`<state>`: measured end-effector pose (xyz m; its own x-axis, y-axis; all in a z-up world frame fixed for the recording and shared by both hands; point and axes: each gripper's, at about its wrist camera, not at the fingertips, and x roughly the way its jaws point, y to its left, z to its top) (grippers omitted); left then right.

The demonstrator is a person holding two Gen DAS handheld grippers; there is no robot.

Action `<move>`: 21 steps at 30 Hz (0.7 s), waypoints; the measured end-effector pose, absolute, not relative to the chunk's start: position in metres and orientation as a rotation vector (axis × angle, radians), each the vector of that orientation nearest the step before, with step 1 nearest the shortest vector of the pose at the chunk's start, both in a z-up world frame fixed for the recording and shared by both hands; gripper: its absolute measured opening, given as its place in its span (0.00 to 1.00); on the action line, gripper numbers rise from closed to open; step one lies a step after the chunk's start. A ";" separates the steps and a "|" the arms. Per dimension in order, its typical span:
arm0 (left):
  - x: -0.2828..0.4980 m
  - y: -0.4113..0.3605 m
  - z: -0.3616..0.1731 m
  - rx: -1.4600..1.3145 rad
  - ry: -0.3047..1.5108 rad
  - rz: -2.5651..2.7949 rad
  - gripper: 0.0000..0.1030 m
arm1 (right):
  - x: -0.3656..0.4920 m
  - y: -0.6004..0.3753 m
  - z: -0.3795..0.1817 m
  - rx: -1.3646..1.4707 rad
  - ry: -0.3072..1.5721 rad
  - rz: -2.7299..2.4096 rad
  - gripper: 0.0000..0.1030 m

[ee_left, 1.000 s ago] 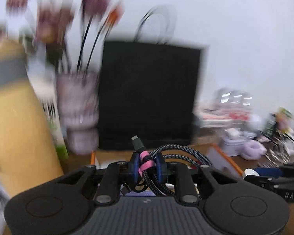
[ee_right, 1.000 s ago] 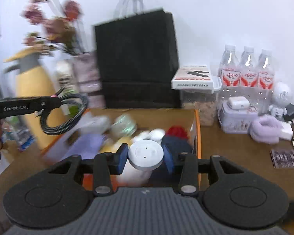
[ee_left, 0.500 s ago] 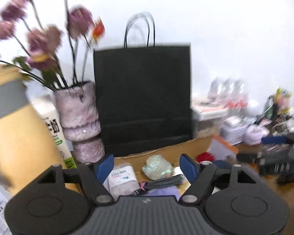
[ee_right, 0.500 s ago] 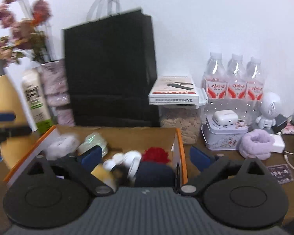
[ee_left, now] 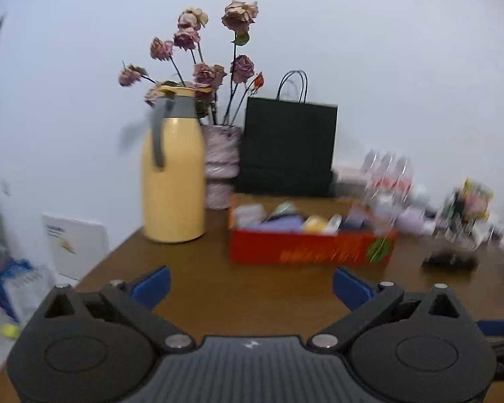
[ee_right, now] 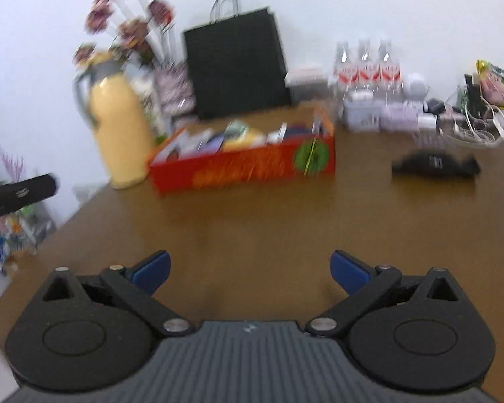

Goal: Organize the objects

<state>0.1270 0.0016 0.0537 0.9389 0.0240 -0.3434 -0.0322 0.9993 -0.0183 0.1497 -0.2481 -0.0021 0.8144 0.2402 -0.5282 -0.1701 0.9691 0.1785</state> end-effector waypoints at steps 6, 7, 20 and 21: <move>0.069 0.010 0.051 -0.032 0.423 -0.007 1.00 | 0.081 -0.220 -0.012 -0.065 0.626 0.081 1.00; 0.059 0.012 0.053 -0.041 0.413 -0.006 1.00 | 0.072 -0.219 -0.009 -0.061 0.612 0.087 1.00; -0.016 0.020 0.083 -0.007 0.311 -0.049 1.00 | -0.008 -0.201 0.053 -0.097 0.400 0.178 1.00; -0.018 0.019 0.084 -0.004 0.321 -0.051 1.00 | -0.010 -0.201 0.052 -0.086 0.409 0.201 1.00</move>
